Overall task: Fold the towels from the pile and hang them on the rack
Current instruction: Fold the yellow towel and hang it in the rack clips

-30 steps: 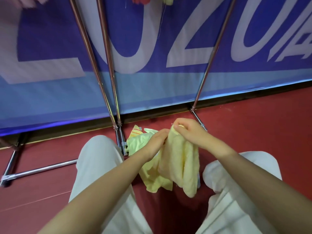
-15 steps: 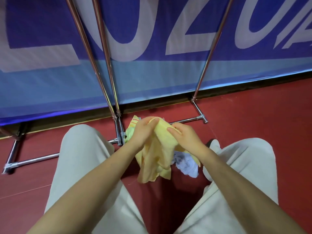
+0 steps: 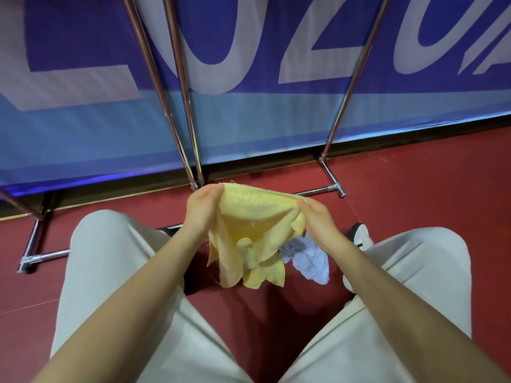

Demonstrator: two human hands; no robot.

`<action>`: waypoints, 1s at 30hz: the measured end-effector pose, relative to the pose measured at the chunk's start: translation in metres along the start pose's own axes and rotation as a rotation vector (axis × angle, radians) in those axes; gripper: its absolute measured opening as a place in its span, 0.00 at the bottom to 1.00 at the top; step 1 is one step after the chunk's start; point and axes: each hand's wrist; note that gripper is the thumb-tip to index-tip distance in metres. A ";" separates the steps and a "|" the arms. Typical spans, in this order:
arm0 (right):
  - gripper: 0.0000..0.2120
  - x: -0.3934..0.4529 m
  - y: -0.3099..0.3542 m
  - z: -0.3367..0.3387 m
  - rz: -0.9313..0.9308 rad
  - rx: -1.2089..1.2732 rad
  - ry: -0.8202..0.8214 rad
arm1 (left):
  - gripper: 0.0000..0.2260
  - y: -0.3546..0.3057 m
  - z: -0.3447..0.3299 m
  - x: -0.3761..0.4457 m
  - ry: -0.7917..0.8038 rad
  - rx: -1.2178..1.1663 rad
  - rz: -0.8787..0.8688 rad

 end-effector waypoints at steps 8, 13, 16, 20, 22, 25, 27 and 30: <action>0.07 -0.020 0.036 -0.025 0.097 0.099 -0.067 | 0.10 -0.002 0.005 -0.017 0.051 0.031 -0.071; 0.13 -0.029 0.035 -0.036 0.272 -0.191 0.186 | 0.10 0.001 -0.006 -0.029 0.183 0.105 -0.137; 0.10 -0.025 0.036 -0.042 0.268 -0.187 0.217 | 0.09 -0.005 -0.012 -0.033 0.264 0.091 -0.175; 0.06 -0.020 0.033 -0.040 0.210 -0.141 0.247 | 0.09 -0.011 -0.018 -0.029 0.287 0.091 -0.210; 0.08 -0.020 0.030 -0.035 0.166 -0.074 0.214 | 0.11 -0.010 -0.023 -0.028 0.325 0.157 -0.235; 0.10 -0.019 0.025 -0.024 0.109 0.106 0.071 | 0.12 -0.006 -0.036 -0.031 0.447 0.231 -0.176; 0.09 -0.019 0.022 -0.016 0.075 0.174 -0.022 | 0.10 -0.001 -0.044 -0.031 0.504 0.273 -0.098; 0.11 -0.018 0.016 -0.003 0.009 0.223 -0.150 | 0.14 0.007 -0.051 -0.030 0.574 0.326 -0.017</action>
Point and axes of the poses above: each hand's wrist, its own x-axis towards the middle knuckle, its own z-axis out of the back of the hand, y = z × x, and after that the axes turned 10 degrees about -x, right-handed
